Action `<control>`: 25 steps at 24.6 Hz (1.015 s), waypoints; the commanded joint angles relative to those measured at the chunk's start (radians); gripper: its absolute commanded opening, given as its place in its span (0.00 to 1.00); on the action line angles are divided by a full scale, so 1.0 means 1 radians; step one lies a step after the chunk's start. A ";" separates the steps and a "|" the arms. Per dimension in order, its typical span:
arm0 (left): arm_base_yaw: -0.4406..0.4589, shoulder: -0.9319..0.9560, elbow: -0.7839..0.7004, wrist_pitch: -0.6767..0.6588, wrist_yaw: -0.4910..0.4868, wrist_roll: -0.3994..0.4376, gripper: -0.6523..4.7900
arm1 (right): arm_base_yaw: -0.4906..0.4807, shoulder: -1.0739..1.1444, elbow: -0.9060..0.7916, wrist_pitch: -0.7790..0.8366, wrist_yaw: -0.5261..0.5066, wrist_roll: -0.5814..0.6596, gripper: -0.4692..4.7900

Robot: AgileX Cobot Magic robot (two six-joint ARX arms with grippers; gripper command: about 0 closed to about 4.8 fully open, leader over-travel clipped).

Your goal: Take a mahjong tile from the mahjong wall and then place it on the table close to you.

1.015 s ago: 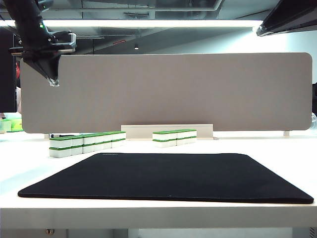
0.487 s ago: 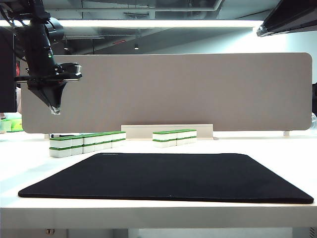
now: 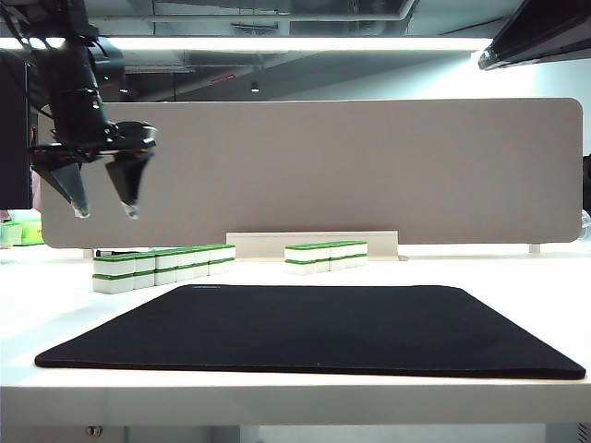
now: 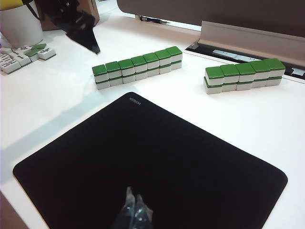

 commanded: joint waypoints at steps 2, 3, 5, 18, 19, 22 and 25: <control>-0.025 0.024 0.003 -0.011 0.015 0.153 1.00 | 0.000 -0.002 0.003 0.009 -0.002 0.001 0.09; -0.027 0.028 0.003 -0.011 0.008 0.159 1.00 | 0.001 -0.002 0.003 0.009 -0.003 0.001 0.09; -0.025 0.048 0.003 -0.031 -0.008 0.166 1.00 | 0.000 -0.002 0.003 0.009 -0.003 0.001 0.09; -0.019 0.140 0.003 -0.002 -0.072 0.166 1.00 | 0.000 -0.002 0.003 0.009 -0.003 0.001 0.09; -0.019 0.142 0.003 0.005 -0.074 0.166 1.00 | 0.000 -0.002 0.003 0.009 -0.003 0.001 0.09; -0.019 0.146 0.003 0.031 -0.074 0.166 1.00 | 0.000 -0.002 0.003 0.008 -0.003 0.001 0.09; -0.019 0.148 0.003 0.050 -0.074 0.165 1.00 | 0.000 -0.002 0.003 0.006 -0.003 0.001 0.09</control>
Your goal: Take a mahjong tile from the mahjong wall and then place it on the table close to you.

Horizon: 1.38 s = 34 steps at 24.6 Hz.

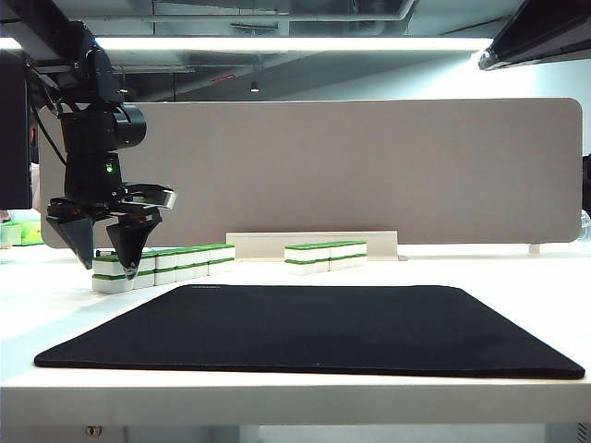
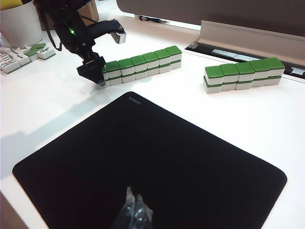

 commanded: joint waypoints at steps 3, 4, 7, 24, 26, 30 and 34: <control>0.001 0.002 0.005 0.027 -0.001 0.003 1.00 | 0.000 -0.002 0.003 -0.007 -0.002 0.001 0.09; 0.001 0.005 0.005 0.028 0.000 0.003 1.00 | 0.000 -0.002 0.003 -0.011 -0.002 0.001 0.09; 0.001 0.013 0.005 0.026 0.003 0.003 1.00 | -0.001 -0.002 0.003 -0.013 -0.002 0.001 0.09; 0.001 0.061 0.005 0.014 0.006 -0.001 0.94 | -0.001 -0.002 0.003 -0.012 -0.002 0.001 0.09; 0.001 0.063 0.005 0.011 0.006 -0.002 0.82 | -0.001 -0.002 0.003 -0.013 -0.002 0.001 0.09; 0.001 0.063 0.005 0.004 0.006 -0.002 0.64 | -0.001 -0.002 0.003 -0.012 -0.002 0.001 0.09; 0.001 0.063 0.005 0.002 0.006 -0.006 0.63 | -0.001 -0.002 0.003 -0.012 -0.002 0.001 0.09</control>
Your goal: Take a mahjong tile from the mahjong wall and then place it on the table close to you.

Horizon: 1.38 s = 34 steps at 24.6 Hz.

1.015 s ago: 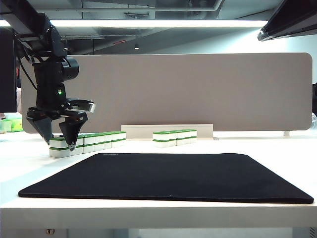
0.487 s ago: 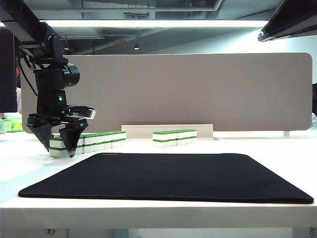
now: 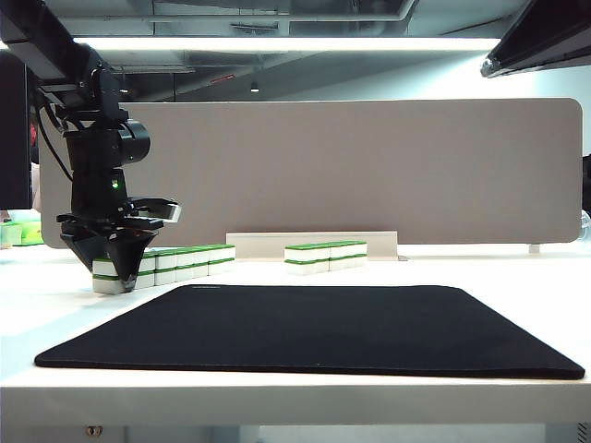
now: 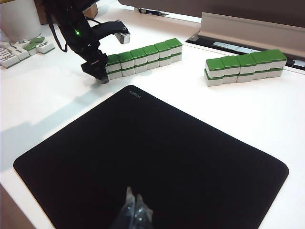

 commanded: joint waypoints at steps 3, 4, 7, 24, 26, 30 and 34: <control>0.003 0.011 -0.003 -0.024 -0.013 -0.023 0.52 | 0.000 -0.002 0.003 0.013 -0.002 0.001 0.09; 0.003 0.011 -0.003 -0.024 -0.013 -0.023 0.49 | 0.000 -0.002 0.003 0.013 -0.002 0.001 0.09; 0.002 0.011 -0.001 -0.024 -0.013 -0.023 0.43 | 0.000 -0.002 0.003 0.013 -0.002 0.001 0.09; -0.037 0.009 0.259 -0.270 0.240 -0.162 0.43 | 0.000 -0.002 0.003 0.013 -0.002 0.001 0.09; -0.063 0.009 0.283 -0.269 0.277 -0.161 0.43 | 0.000 -0.002 0.003 0.013 -0.002 0.000 0.09; -0.161 0.009 0.299 -0.254 0.264 -0.082 0.43 | -0.001 -0.002 0.003 0.016 0.002 0.000 0.09; -0.281 0.011 0.296 -0.237 0.227 -0.005 0.43 | -0.002 -0.002 0.003 0.024 0.002 -0.009 0.09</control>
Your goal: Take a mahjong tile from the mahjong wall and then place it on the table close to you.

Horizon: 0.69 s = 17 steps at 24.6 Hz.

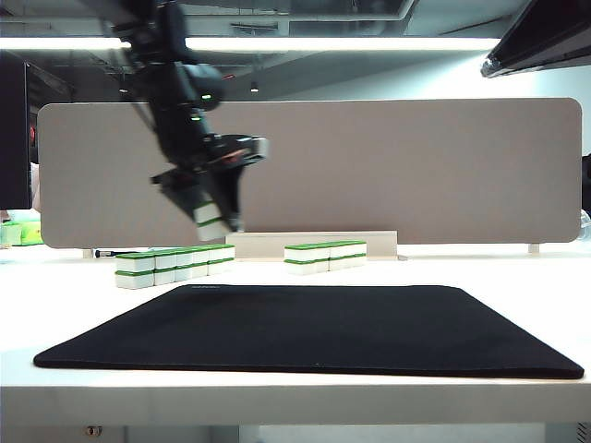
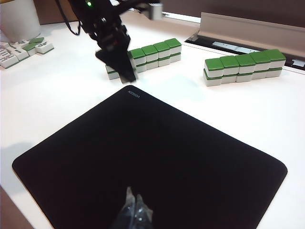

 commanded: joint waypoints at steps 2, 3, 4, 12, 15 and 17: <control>-0.110 -0.007 0.002 0.031 -0.055 0.100 0.43 | 0.000 -0.002 0.003 0.025 0.001 -0.010 0.09; -0.135 -0.007 0.002 0.034 -0.066 0.106 0.43 | 0.000 -0.002 0.003 0.026 0.001 -0.010 0.09; -0.159 -0.007 0.002 0.037 -0.071 0.111 0.43 | 0.000 -0.002 0.003 0.027 0.001 -0.010 0.09; -0.347 0.000 -0.040 0.040 -0.073 0.247 0.43 | -0.006 -0.013 0.004 0.029 0.007 -0.010 0.09; -0.380 0.018 -0.054 0.043 -0.072 0.255 0.43 | -0.014 -0.035 0.004 0.029 0.008 -0.011 0.09; -0.404 0.039 -0.054 0.047 -0.072 0.255 0.43 | -0.036 -0.054 0.003 0.030 0.008 -0.011 0.09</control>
